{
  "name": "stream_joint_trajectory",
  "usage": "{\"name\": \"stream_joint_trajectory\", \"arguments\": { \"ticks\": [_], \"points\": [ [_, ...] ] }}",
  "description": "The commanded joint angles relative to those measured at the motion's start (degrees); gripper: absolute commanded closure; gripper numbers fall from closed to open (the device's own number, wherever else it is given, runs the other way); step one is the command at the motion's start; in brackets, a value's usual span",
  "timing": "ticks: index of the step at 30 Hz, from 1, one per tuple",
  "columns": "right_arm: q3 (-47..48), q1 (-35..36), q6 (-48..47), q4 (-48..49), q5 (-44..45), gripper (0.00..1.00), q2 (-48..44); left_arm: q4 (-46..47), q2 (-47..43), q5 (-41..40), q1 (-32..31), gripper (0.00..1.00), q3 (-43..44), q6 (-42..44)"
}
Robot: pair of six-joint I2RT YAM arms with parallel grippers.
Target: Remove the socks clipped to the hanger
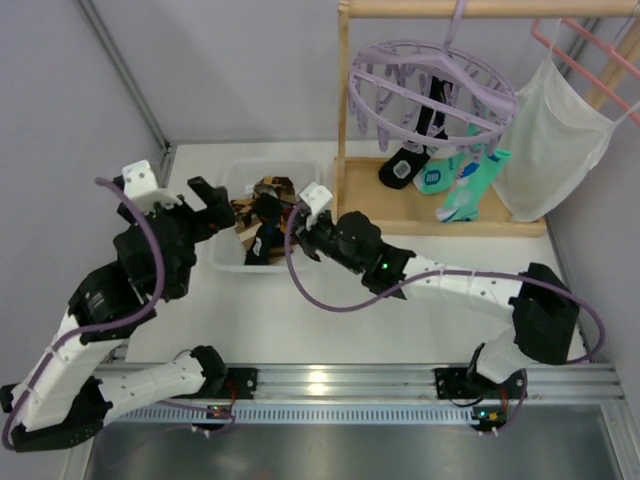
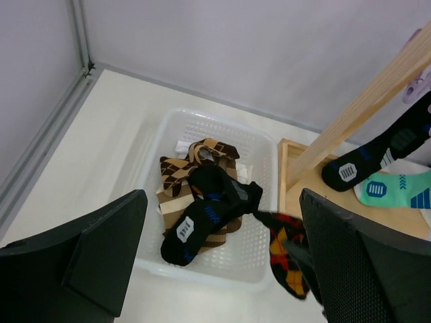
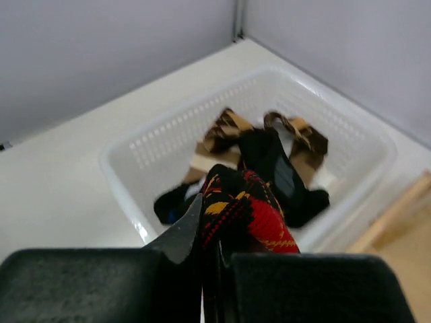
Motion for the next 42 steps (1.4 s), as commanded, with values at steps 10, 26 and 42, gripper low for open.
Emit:
{"name": "stream_joint_trajectory", "arguments": {
  "ticks": [10, 26, 42],
  "points": [
    [44.86, -7.0, 3.8, -14.38, -12.65, 0.54, 34.77, -6.57, -12.85, -2.77, 0.15, 0.01, -10.34, 2.13],
    [-5.2, -12.71, 9.43, -14.03, 5.98, 0.01, -21.18, -4.64, -14.63, -3.74, 1.64, 0.02, -21.61, -2.61],
    [-19.2, -60.66, 12.06, -27.07, -15.95, 0.01, -42.14, -2.18, -8.99, 7.34, 8.68, 0.02, -23.01, 0.73]
  ]
}}
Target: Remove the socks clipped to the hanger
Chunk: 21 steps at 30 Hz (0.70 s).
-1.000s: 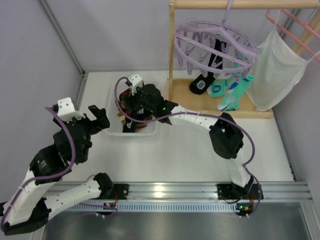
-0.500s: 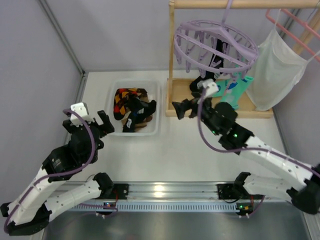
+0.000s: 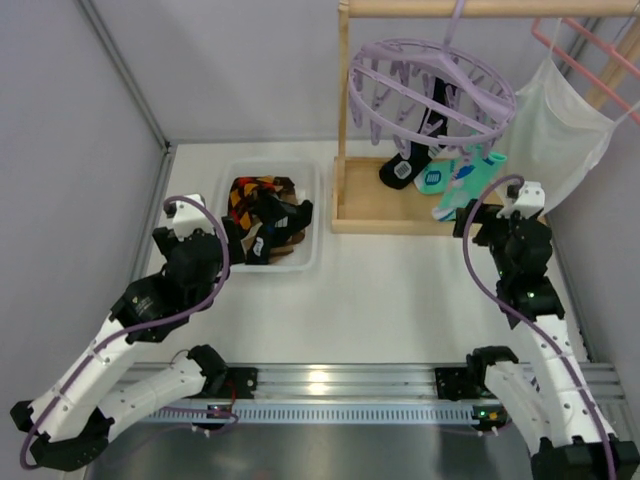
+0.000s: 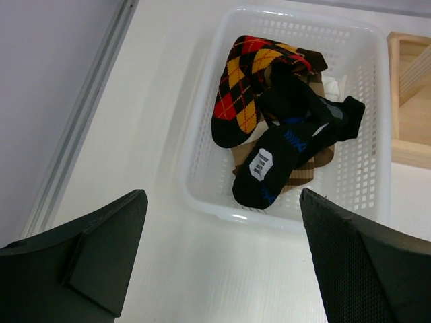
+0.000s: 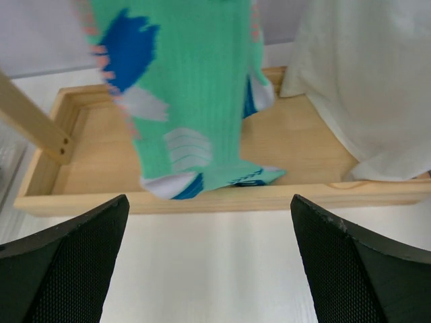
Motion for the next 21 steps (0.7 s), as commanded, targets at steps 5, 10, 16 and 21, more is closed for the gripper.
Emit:
{"name": "stream_joint_trajectory", "arguments": {
  "ticks": [5, 10, 16, 21],
  "points": [
    [-6.29, -11.86, -0.14, 26.34, -23.68, 0.01, 8.38, 3.51, 0.19, 3.37, 0.33, 0.01, -0.59, 1.56],
    [-2.27, -12.47, -5.14, 31.45, -23.94, 0.01, 18.03, 4.12, 0.19, 5.3, 0.33, 0.02, -0.85, 2.44],
    [-5.07, -23.19, 4.16, 58.52, -44.51, 0.01, 27.89, 4.65, 0.1, 7.06, 0.33, 0.02, -1.03, 2.88],
    [-2.61, -23.64, 6.51, 66.57, -53.1, 0.07, 37.11, 5.0, -0.16, 7.76, 0.33, 0.02, -1.29, 3.15]
  ]
}}
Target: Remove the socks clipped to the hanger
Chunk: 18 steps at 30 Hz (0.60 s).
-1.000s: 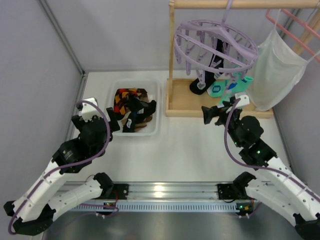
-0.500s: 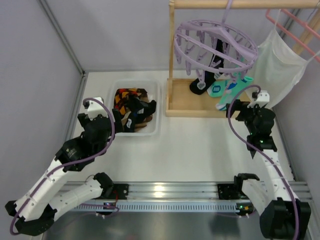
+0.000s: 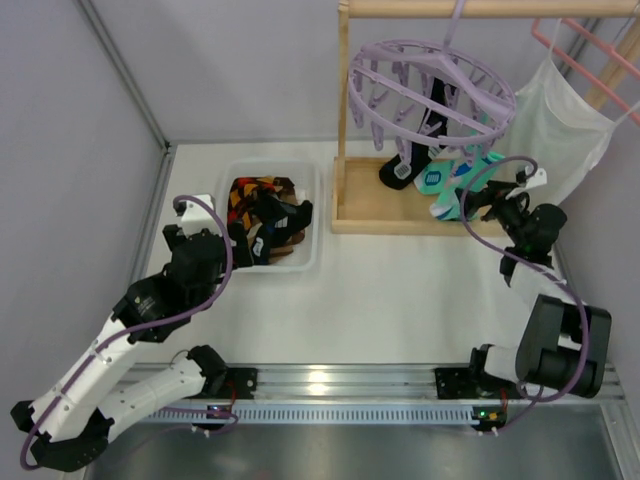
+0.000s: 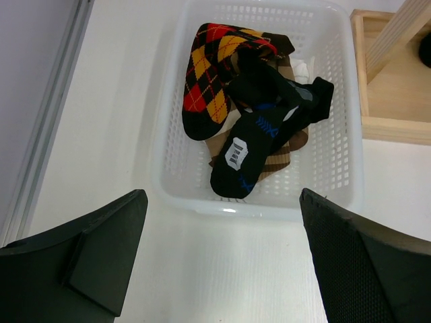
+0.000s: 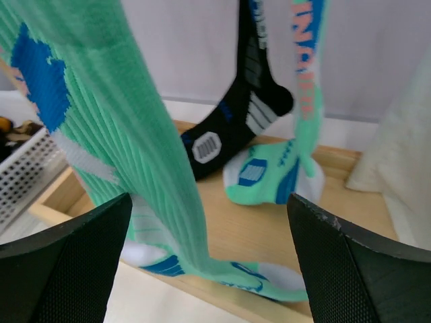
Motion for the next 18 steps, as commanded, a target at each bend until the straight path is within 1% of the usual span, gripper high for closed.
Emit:
{"name": "stream_joint_trajectory", "arguments": {
  "ticks": [1, 2, 3, 4, 5, 6, 7, 8, 10, 11, 12, 14, 15, 16, 17, 18],
  "points": [
    [1.9, -0.12, 5.26, 18.98, -13.37, 0.09, 4.91, 2.82, -0.34, 0.86, 0.2, 0.02, -0.35, 0.94],
    [1.46, -0.03, 7.36, 22.23, -15.82, 0.11, 5.88, 2.99, -0.43, 0.86, 0.2, 0.02, -0.35, 1.03],
    [0.58, 0.14, 11.65, 30.18, -16.8, 0.12, 7.8, 3.08, -0.51, 0.86, 0.2, 0.02, -0.44, 1.03],
    [0.31, 0.41, 13.43, 33.57, -17.42, 0.14, 8.95, 3.08, -0.51, 0.77, 0.2, 0.01, -0.44, 1.03],
    [0.31, 1.11, 15.02, 36.04, -18.3, 0.17, 9.92, 3.08, -0.51, 0.86, 0.2, 0.01, -0.35, 1.12],
    [0.57, 1.2, 18.16, 40.59, -18.22, 0.21, 11.58, 3.08, -0.51, 0.94, 0.2, 0.02, -0.44, 1.12],
    [0.75, 1.38, 19.59, 42.55, -18.39, 0.25, 12.38, 3.08, -0.43, 0.86, 0.2, 0.02, -0.53, 1.12],
    [1.1, 1.64, 20.99, 44.31, -18.57, 0.35, 13.17, 3.0, -0.43, 0.94, 0.2, 0.01, -0.53, 1.2],
    [2.33, 1.99, 24.6, 46.95, -19.62, 0.44, 14.58, 3.08, -0.43, 0.77, 0.2, 0.02, -0.44, 1.2],
    [2.59, 2.78, 25.22, 47.13, -20.58, 0.54, 14.59, 3.08, -0.34, 0.77, 0.2, 0.02, -0.35, 1.29],
    [2.34, 3.39, 24.97, 46.87, -20.51, 0.58, 13.54, 3.08, -0.08, 0.68, 0.2, 0.01, -0.18, 1.38],
    [1.55, 5.41, 22.52, 41.27, -18.59, 0.69, 11.17, 2.99, 0.19, 0.77, 0.2, 0.02, 0.35, 1.55],
    [0.93, 6.2, 18.33, 36.72, -17.35, 0.77, 7.42, 3.08, 0.71, 1.03, 0.2, 0.02, 0.7, 1.56],
    [0.84, 6.99, 15.5, 31.72, -16.12, 0.88, 5.12, 2.82, 0.8, 1.47, 0.2, 0.01, 1.14, 1.64],
    [0.84, 8.92, 8.42, 18.53, -11.85, 1.0, 2.49, 2.91, 0.98, 3.13, 0.2, 0.02, 2.18, 1.56],
    [0.84, 10.24, 4.44, 12.65, -8.93, 1.0, -3.11, 2.91, 1.24, 4.19, 0.2, 0.02, 2.8, 1.38]
  ]
}}
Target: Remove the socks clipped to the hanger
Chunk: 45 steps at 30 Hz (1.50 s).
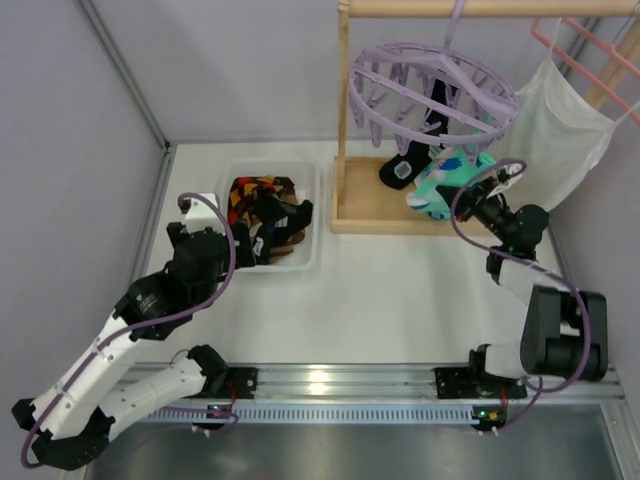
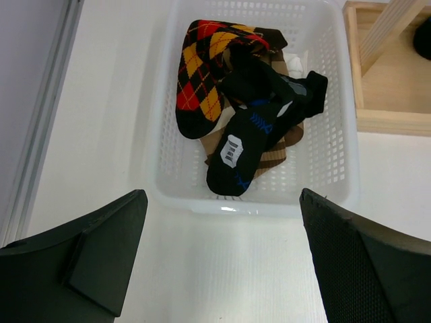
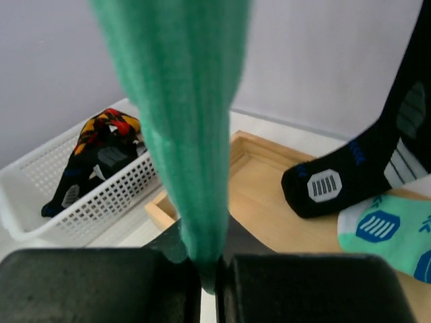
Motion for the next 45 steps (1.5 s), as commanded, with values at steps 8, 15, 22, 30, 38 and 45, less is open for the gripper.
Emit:
{"name": "stream_joint_trajectory", "arguments": {
  "ticks": [8, 15, 22, 30, 38, 45],
  "points": [
    [-3.58, 29.2, -24.68, -32.91, 45.38, 1.0, -30.85, 2.82, 8.46, 19.29, 0.09, 0.01, 16.39, -4.87],
    [-0.89, 48.81, -28.91, -39.4, 73.02, 1.0, -30.79, 2.65, 25.6, 20.5, -6.56, 0.02, 38.18, -2.51],
    [7.47, 61.74, -33.58, -39.42, 92.97, 1.0, -19.19, 2.38, 42.3, 7.38, -19.77, 0.01, 60.78, 5.49],
    [15.03, 68.68, -38.57, -32.3, 106.78, 1.0, -8.65, 2.73, 56.19, 5.7, -19.69, 0.01, 78.63, 12.34],
    [12.4, 71.68, -38.76, -26.67, 107.33, 1.0, -7.84, 4.49, 65.42, 13.32, -19.69, 0.01, 83.56, 15.08],
    [7.3, 71.68, -39.11, -24.03, 101.79, 1.0, -12.23, 8.0, 68.59, 17.91, -19.6, 0.03, 83.47, 15.16]
  ]
}}
